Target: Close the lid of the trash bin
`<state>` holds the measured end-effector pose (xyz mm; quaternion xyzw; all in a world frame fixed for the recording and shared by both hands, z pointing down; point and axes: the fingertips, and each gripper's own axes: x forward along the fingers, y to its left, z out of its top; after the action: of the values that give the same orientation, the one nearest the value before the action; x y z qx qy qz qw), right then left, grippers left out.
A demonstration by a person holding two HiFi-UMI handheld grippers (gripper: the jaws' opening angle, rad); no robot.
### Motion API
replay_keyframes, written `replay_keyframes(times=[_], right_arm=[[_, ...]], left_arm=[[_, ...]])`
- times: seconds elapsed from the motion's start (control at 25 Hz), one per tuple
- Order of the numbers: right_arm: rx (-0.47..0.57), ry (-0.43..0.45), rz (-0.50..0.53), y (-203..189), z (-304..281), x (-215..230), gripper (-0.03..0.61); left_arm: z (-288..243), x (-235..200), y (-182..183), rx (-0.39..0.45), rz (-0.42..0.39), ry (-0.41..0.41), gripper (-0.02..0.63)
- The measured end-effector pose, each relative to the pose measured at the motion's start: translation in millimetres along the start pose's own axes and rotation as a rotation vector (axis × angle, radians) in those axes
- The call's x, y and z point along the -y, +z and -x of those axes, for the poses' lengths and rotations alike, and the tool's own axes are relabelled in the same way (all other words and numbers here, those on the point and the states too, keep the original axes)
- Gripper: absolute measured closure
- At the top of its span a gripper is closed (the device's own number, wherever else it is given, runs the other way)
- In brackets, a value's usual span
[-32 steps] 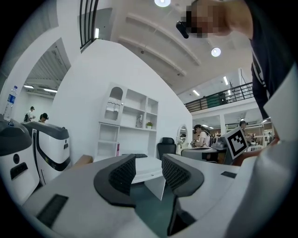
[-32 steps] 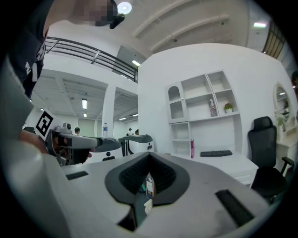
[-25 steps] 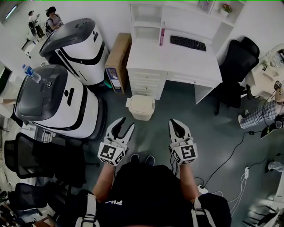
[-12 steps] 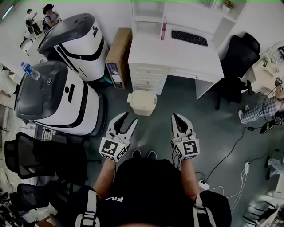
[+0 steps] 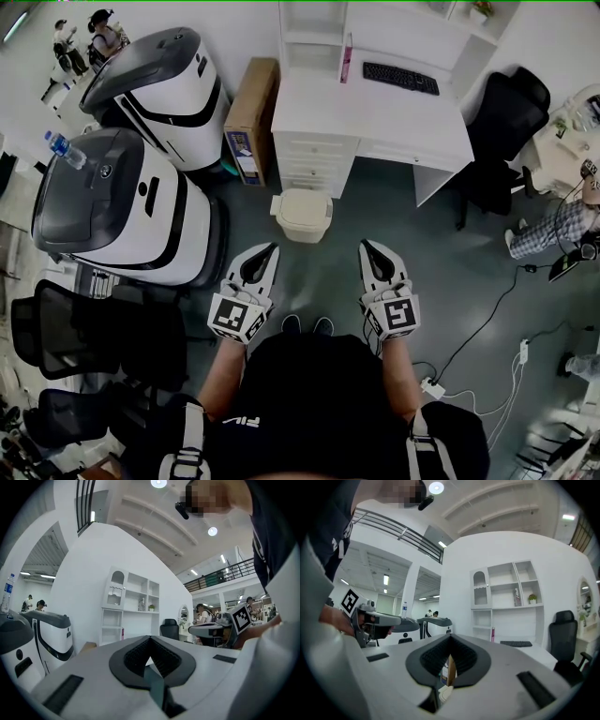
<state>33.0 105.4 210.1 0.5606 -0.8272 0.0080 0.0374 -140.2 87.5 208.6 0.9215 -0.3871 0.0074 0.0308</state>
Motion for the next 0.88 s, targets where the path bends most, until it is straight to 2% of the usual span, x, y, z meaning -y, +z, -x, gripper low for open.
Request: replay_keyframes(times=[0.48, 0.88], right_arm=[[-0.023, -0.036, 0.017, -0.6, 1.1, 2.2, 0.575], [-0.032, -0.028, 0.034, 0.7, 4.7, -5.8, 0.575]], left_arm=[[-0.1, 3.9, -0.9, 0.004, 0.022, -0.048, 0.611], [5.0, -0.8, -0.8, 0.009, 0.032, -0.032, 0.611]])
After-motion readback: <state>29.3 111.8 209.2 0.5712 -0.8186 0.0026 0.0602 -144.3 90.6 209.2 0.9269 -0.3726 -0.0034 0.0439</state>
